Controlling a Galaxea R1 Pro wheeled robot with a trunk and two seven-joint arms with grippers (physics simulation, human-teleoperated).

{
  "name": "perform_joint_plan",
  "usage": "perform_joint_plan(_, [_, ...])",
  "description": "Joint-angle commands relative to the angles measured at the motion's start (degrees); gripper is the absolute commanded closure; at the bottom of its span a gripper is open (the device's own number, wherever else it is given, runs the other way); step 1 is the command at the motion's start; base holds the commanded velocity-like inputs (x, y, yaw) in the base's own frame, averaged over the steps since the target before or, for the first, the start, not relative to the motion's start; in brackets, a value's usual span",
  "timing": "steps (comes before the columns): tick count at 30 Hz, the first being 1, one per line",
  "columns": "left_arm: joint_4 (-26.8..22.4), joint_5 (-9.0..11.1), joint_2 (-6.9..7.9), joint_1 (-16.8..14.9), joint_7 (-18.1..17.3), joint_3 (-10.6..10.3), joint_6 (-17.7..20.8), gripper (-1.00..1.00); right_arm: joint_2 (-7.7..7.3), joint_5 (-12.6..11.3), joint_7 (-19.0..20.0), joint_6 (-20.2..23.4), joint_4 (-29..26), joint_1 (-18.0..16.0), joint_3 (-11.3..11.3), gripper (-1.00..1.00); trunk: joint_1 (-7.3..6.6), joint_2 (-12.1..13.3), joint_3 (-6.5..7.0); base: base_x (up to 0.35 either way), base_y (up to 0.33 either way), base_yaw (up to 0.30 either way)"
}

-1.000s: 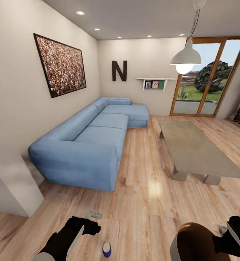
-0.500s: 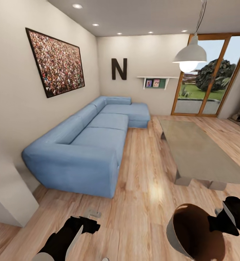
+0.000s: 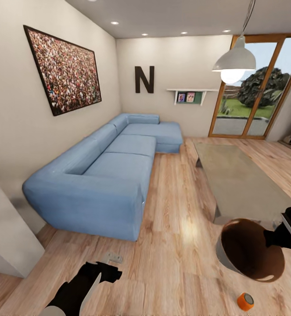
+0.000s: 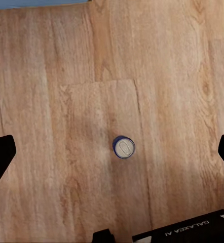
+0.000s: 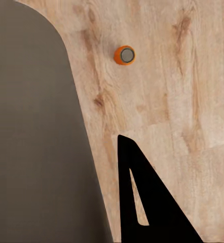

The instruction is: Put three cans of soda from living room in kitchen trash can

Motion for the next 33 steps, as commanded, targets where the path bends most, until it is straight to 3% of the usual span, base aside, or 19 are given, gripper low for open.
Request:
perform_joint_plan(1, [0.02,-0.01,0.00,0.00,0.00,-0.01,-0.02,-1.00,-0.35,-0.33,0.00,0.00,-0.92,-0.43,-0.05,1.00,0.00,-0.01,-0.08,0.005,0.000,0.000])
perform_joint_plan(10, [0.54,-0.06,-0.43,-0.08,0.06,-0.16,-0.74,-1.00,-1.86,-0.21,0.07,0.00,-0.44,-4.46,2.85,1.00,1.97,-3.62,-2.49,0.001,0.000,0.000])
perform_joint_plan(13, [1.25,-0.10,-2.06,-1.45,0.11,-0.24,0.54,-1.00,-1.88,-0.21,0.08,0.00,1.68,-6.46,3.20,1.00,2.63,-4.82,-3.29,0.000,0.000,0.000])
perform_joint_plan(16, [3.51,-0.14,-3.04,-4.21,0.40,-0.26,3.75,-1.00,-1.84,-0.21,0.09,0.00,4.01,-7.84,3.30,1.00,3.29,-6.02,-4.09,0.000,0.000,0.000])
perform_joint_plan(20, [9.50,0.22,-3.61,-12.31,1.67,-0.21,8.46,-1.00,-1.56,-0.21,0.08,0.00,5.67,-8.69,3.41,1.00,4.17,-7.63,-5.16,0.000,0.000,0.000])
perform_joint_plan(22, [11.30,0.39,-3.79,-14.48,2.06,-0.16,9.25,-1.00,-1.42,-0.21,0.09,0.00,5.97,-8.89,3.44,1.00,4.61,-8.43,-5.70,0.000,0.000,0.000])
perform_joint_plan(29, [12.82,0.60,-4.04,-16.54,2.40,-0.11,10.02,-1.00,-0.35,-0.28,0.12,0.00,7.30,-9.19,3.53,1.00,6.15,-11.24,-7.57,0.000,0.000,0.000])
perform_joint_plan(33, [12.59,0.74,-4.18,-16.74,2.47,-0.06,9.79,-1.00,-0.28,-0.24,0.17,0.00,13.09,-12.15,3.54,1.00,7.03,-12.84,-8.64,0.000,0.000,0.000])
